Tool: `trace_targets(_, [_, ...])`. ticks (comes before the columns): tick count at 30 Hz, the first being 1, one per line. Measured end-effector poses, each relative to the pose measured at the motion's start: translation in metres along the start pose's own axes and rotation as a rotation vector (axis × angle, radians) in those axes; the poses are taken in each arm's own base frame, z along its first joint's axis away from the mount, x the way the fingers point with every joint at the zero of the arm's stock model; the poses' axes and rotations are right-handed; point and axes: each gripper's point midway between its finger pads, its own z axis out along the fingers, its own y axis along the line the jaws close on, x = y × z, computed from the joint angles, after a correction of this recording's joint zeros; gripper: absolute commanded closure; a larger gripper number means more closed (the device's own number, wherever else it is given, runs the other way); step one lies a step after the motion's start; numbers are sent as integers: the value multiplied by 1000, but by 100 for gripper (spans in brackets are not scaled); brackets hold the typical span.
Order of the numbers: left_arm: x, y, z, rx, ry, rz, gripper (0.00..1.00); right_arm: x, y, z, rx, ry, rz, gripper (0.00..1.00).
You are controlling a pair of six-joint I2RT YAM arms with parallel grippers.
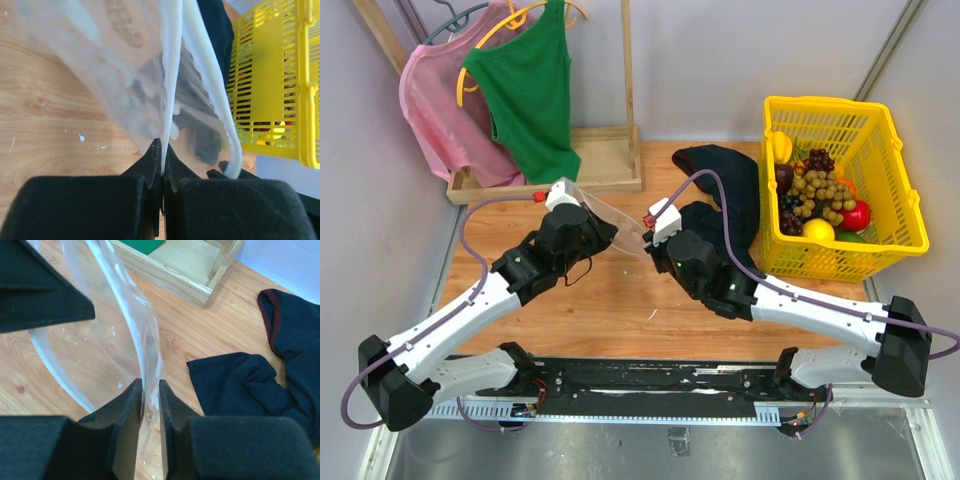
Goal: Place the food in the zip-top bag and seal the zipper
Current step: Open the zipper of the food storage bag.
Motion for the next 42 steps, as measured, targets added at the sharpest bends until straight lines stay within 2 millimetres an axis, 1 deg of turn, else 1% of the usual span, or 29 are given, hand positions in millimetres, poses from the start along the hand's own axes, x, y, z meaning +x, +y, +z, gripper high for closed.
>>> trace_targets(4, [-15, -17, -5, 11, 0, 65, 100, -5, -1, 0, -6, -4, -14, 64])
trace_targets(7, [-15, -24, -2, 3, 31, 128, 100, -16, -2, 3, -11, -11, -20, 60])
trace_targets(9, [-9, -25, 3, -7, 71, 172, 100, -26, -1, 6, -27, -23, -15, 60])
trace_targets(11, [2, -22, 8, -19, 123, 213, 100, -32, -1, 10, -39, -30, -10, 60])
trace_targets(13, [12, -17, 12, -33, 170, 246, 100, -36, -2, 16, -43, -30, -6, 60])
trace_targets(15, [20, -12, 14, -43, 205, 270, 100, -37, -2, 24, -46, -24, -5, 62])
trace_targets(17, [25, -9, 13, -48, 232, 289, 100, -33, -2, 31, -50, -6, -8, 69])
trace_targets(20, [27, -7, 11, -49, 250, 306, 100, -19, -5, 40, -37, 38, -21, 76])
trace_targets(22, [26, -7, 9, -52, 255, 318, 100, -10, -11, 44, -20, 67, -28, 82])
trace_targets(27, [18, -5, 5, -81, 244, 352, 100, -5, -32, 43, 26, 79, -12, 99])
trace_targets(32, [2, 1, 3, -157, 212, 403, 100, 13, -61, 35, 93, 111, 50, 100])
trace_targets(34, [-3, 6, 4, -191, 196, 419, 96, 20, -72, 32, 122, 125, 94, 100])
trace_targets(37, [-8, 8, 5, -216, 176, 434, 89, 25, -76, 29, 126, 128, 161, 99])
trace_targets(42, [-12, -1, 6, -190, 156, 431, 78, 28, -68, 27, 111, 115, 290, 99])
